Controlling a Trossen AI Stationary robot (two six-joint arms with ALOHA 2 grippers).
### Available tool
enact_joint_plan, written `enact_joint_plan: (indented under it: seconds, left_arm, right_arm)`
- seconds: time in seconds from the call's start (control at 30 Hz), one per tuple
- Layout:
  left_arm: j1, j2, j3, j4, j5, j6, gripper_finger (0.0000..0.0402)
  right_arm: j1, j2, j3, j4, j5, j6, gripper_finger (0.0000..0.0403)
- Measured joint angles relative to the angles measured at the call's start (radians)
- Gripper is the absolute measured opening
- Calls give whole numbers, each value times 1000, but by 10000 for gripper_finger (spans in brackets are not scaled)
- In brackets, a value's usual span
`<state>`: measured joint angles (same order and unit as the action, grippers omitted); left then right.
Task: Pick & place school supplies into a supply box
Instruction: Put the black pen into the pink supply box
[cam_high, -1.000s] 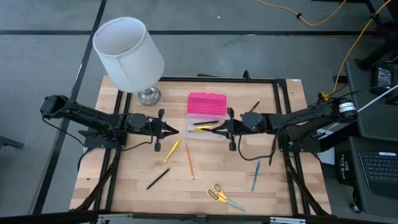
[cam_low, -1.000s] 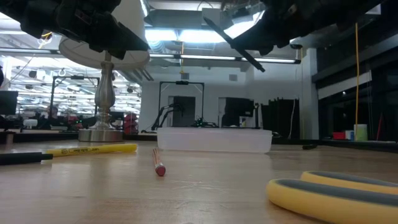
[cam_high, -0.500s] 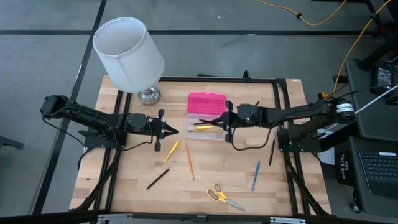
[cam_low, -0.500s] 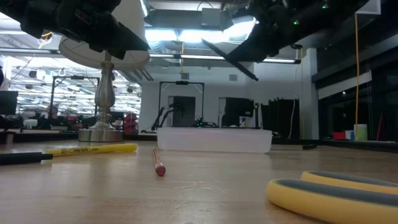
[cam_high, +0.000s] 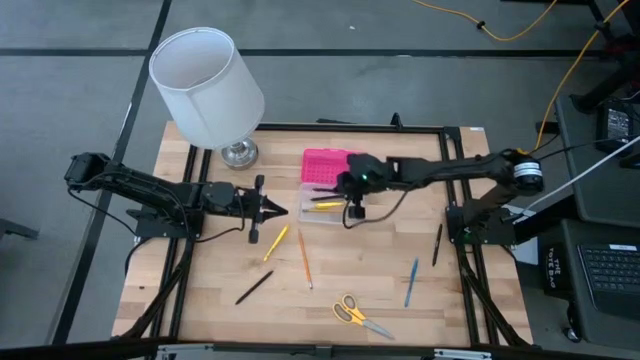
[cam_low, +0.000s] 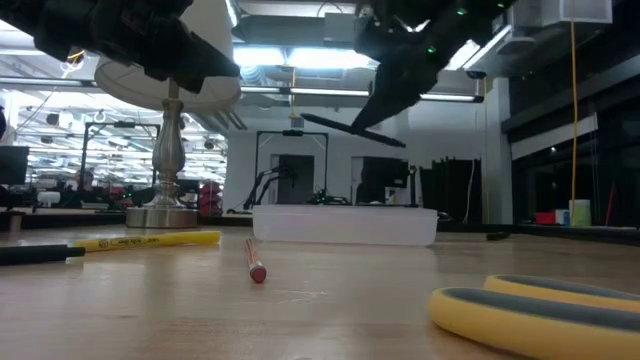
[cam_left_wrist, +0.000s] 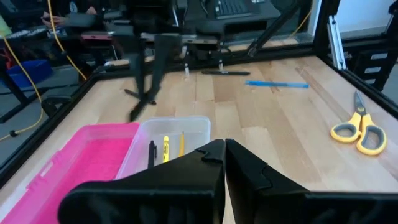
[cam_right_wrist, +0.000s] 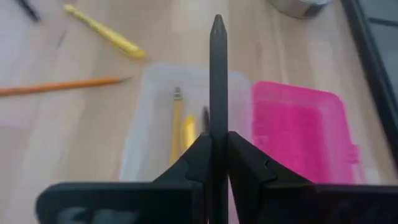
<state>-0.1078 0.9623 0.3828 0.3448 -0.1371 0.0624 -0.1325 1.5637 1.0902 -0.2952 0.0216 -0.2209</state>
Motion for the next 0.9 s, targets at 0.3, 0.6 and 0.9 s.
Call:
enact_joint_plan:
  seconds: [0.3, 0.6, 0.9]
  left_arm:
    - [-2, 0, 0, 20, 0, -30, 6]
    - [-2, 0, 0, 20, 0, -31, 6]
    - [-2, 0, 0, 20, 0, -13, 6]
  right_arm:
    - [-100, 101, 73, -60, -191, -53, 44]
    - [-116, 225, 65, -63, -255, -45, 44]
    - [-100, 257, 64, -71, -252, -29, 44]
